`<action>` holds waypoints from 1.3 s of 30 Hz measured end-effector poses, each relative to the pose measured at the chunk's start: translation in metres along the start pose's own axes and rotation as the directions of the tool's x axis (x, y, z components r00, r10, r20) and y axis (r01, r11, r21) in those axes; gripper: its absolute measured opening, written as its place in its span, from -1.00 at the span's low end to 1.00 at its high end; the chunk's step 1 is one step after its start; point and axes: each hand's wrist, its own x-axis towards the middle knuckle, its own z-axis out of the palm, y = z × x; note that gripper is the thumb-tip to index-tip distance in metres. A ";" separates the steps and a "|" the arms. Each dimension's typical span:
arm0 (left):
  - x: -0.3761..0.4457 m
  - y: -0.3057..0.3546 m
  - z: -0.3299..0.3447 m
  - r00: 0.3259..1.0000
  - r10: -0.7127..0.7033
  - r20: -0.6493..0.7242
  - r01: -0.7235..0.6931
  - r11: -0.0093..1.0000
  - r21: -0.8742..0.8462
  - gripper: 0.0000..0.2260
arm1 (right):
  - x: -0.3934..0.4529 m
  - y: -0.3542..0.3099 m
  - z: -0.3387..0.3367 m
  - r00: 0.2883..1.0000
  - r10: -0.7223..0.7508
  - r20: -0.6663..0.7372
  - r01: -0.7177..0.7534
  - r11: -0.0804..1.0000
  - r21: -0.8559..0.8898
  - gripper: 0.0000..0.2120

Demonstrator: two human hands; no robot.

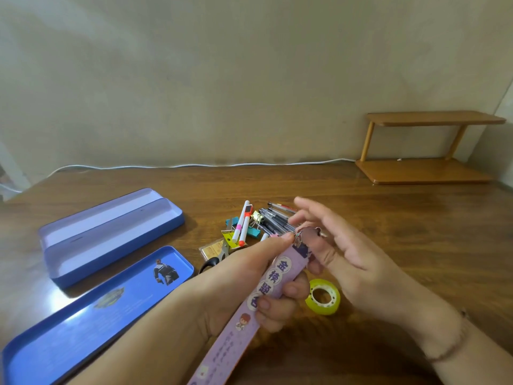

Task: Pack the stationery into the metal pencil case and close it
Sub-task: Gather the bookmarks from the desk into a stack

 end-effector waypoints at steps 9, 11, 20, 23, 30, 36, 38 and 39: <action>0.002 0.006 0.017 0.985 -0.056 -0.162 0.056 0.998 -0.006 -0.43 | 0.000 -0.011 0.011 0.997 -0.025 -0.068 0.026 1.000 0.012 -0.67; 0.004 0.009 0.019 0.971 -0.101 -0.215 0.098 0.995 -0.022 -0.38 | 0.001 -0.017 0.012 0.989 -0.065 -0.136 0.064 0.998 -0.010 -0.76; -0.027 0.013 0.010 0.894 0.084 -0.440 0.067 0.946 0.317 -0.56 | 0.008 0.032 -0.049 0.775 0.257 -0.578 -0.224 0.966 0.130 -0.82; -0.024 0.016 0.008 0.825 0.110 -0.554 0.017 0.975 0.220 -0.54 | 0.007 0.030 -0.048 0.811 0.371 -0.453 -0.246 0.918 0.311 -0.75; -0.023 0.018 0.007 0.756 0.090 -0.648 0.003 0.990 0.142 -0.70 | 0.007 0.019 -0.039 0.874 0.199 -0.444 -0.103 0.967 0.232 -0.91; -0.029 0.027 0.010 0.652 0.146 -0.744 0.100 0.956 0.275 -0.70 | 0.006 0.021 -0.032 0.911 -0.317 -0.264 0.052 0.724 -0.688 -0.75; -0.036 0.030 0.013 0.645 0.170 -0.745 0.102 0.947 0.305 -0.68 | 0.007 0.013 -0.023 0.910 -0.398 -0.116 0.171 0.615 -0.770 -0.74; -0.039 0.032 0.013 0.648 0.178 -0.740 0.108 0.941 0.320 -0.67 | 0.007 0.010 -0.019 0.897 -0.437 -0.069 0.212 0.561 -0.800 -0.77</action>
